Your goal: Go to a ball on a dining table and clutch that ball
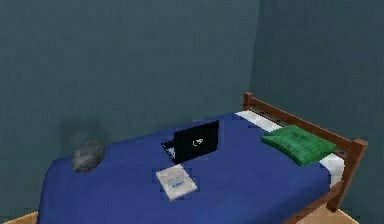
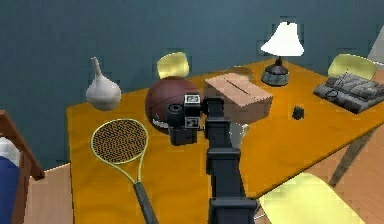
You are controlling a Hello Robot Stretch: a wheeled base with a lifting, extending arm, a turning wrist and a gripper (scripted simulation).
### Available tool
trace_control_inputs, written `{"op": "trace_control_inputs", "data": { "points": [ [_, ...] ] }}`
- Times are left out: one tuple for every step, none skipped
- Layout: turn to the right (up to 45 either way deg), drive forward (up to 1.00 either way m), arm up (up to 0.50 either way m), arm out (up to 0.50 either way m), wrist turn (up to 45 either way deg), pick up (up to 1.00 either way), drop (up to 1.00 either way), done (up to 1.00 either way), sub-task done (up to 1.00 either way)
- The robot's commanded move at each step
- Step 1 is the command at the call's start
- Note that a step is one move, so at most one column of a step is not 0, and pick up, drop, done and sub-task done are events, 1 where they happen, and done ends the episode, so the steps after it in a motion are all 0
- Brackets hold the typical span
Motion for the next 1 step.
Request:
{"op": "trace_control_inputs", "data": {
  "points": [
    [0.0, 0.0, 0.0, 0.0, 0.0, 0.0, 0.0, 1.0, 0.0]
  ]
}}
